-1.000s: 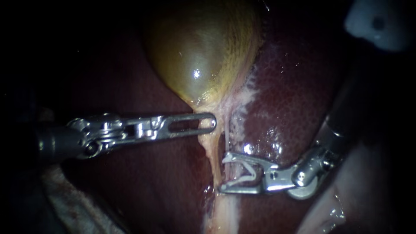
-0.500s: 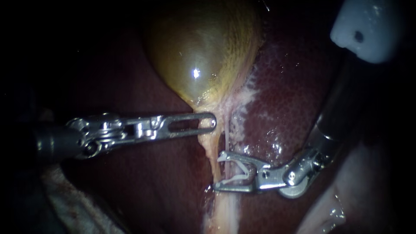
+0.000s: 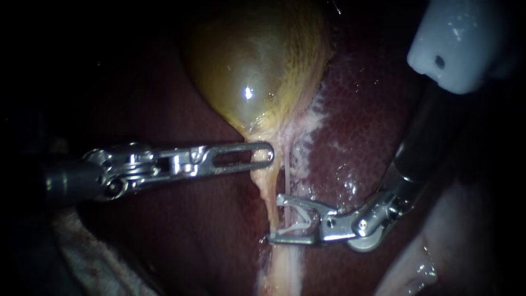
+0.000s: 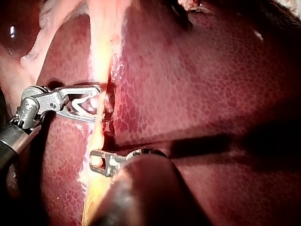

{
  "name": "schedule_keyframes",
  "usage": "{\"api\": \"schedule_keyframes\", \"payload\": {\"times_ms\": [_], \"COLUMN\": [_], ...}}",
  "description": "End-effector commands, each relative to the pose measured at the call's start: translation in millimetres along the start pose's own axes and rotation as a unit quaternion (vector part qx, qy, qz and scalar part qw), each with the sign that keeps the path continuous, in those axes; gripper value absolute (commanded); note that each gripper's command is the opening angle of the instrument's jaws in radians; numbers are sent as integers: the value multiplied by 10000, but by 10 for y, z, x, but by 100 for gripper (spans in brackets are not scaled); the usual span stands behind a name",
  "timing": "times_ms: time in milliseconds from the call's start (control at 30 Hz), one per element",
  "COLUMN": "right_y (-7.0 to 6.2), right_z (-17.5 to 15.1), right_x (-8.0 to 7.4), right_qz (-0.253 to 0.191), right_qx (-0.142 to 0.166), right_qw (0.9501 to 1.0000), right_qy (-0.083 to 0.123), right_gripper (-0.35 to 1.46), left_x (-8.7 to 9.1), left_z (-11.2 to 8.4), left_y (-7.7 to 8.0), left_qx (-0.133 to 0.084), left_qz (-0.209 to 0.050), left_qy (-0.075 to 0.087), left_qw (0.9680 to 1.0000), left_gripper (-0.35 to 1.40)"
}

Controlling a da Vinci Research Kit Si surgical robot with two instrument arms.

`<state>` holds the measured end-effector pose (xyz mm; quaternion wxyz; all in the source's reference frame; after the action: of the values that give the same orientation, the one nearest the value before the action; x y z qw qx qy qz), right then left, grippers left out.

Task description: Clipping first clip left tube

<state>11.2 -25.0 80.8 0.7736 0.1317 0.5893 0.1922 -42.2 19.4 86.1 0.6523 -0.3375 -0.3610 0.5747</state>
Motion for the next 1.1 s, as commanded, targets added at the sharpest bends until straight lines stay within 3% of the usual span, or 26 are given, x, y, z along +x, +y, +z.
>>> {"api": "schedule_keyframes", "payload": {"times_ms": [33, 233, 733, 1100], "right_y": [0, -2, -14, -14], "right_z": [1, 9, 30, 40], "right_x": [-2, -8, -3, -1], "right_qz": [-13, -36, 82, 82], "right_qx": [14, 28, 212, 199], "right_qw": [10000, 10000, 9997, 9998], "right_qy": [-1, -1, -8, -10], "right_gripper": [59, 59, 55, 54], "left_x": [0, 0, 0, 0], "left_z": [0, -1, -1, 0], "left_y": [1, 3, 3, 3], "left_qx": [3, -8, -21, -19], "left_qz": [3, -4, -6, -8], "left_qy": [-1, 7, 13, 17], "left_qw": [10000, 10000, 10000, 10000], "left_gripper": [-35, -35, -35, -35]}}
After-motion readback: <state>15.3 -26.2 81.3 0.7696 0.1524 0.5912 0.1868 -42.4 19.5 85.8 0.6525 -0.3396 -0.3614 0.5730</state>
